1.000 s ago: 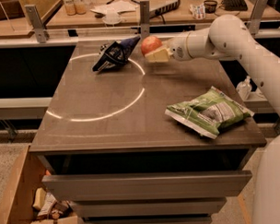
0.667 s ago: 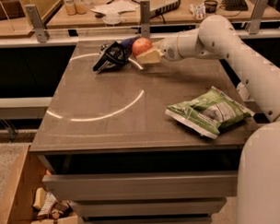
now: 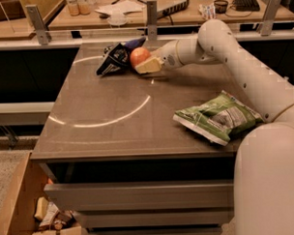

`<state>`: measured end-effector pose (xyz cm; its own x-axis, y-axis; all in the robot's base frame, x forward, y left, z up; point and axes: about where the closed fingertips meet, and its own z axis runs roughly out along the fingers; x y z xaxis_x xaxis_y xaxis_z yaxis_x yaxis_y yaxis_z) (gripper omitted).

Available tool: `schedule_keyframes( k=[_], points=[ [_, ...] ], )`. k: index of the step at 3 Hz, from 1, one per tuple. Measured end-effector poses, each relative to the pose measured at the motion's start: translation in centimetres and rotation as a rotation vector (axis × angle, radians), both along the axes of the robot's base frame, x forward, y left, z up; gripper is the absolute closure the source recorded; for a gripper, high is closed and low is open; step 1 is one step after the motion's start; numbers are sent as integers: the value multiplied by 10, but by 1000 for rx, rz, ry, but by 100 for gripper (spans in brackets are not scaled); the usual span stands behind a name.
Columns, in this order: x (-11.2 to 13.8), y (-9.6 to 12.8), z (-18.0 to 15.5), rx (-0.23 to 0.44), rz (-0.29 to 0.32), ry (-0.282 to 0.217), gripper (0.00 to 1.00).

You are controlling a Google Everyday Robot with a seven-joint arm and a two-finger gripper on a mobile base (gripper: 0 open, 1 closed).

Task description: Move apple near blue chip bag

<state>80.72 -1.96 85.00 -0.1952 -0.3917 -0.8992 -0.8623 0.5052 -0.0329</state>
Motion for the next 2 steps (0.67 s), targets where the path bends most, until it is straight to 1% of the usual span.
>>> schedule_keyframes(
  k=[2],
  points=[
    [-5, 11, -9, -26, 38, 26, 13]
  ],
)
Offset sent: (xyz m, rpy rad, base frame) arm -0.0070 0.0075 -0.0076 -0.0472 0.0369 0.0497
